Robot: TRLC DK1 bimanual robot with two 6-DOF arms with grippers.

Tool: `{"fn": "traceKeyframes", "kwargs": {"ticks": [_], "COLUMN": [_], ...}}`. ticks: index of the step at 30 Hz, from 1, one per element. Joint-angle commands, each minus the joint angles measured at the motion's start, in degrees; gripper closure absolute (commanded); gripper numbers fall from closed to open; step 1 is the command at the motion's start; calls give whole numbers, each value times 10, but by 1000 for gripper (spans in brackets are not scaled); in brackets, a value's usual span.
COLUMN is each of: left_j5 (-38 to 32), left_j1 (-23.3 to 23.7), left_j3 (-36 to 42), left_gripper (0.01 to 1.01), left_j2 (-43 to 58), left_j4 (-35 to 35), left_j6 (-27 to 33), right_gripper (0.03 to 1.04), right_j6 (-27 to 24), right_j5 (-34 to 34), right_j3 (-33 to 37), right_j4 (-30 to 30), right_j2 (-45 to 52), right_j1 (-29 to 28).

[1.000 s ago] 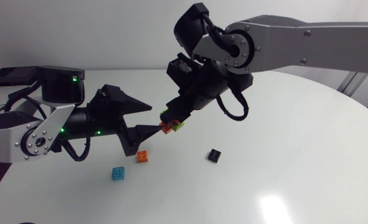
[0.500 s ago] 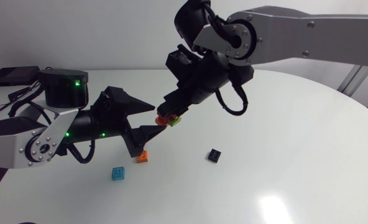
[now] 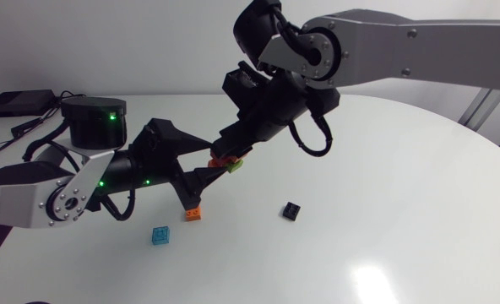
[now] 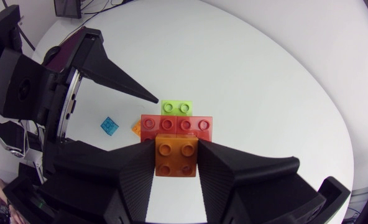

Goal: Separate the duplo bricks

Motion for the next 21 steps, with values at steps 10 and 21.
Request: {"fn": "traceKeyframes", "kwargs": {"ticks": [10,21], "left_j5": [-17,-17], "left_j1": [-12,-11], "left_j3": [-3,-3], "left_gripper": [310,543], "left_j2": [30,38], "left_j4": [28,38], "left_j6": [-11,-11], "right_gripper": [790,790], "right_j6": [14,13], "right_j5": [-7,-7], "right_j3": [17,14], "right_j4": [-9,-9], "right_j2": [15,22], "right_j1": [7,7]}}
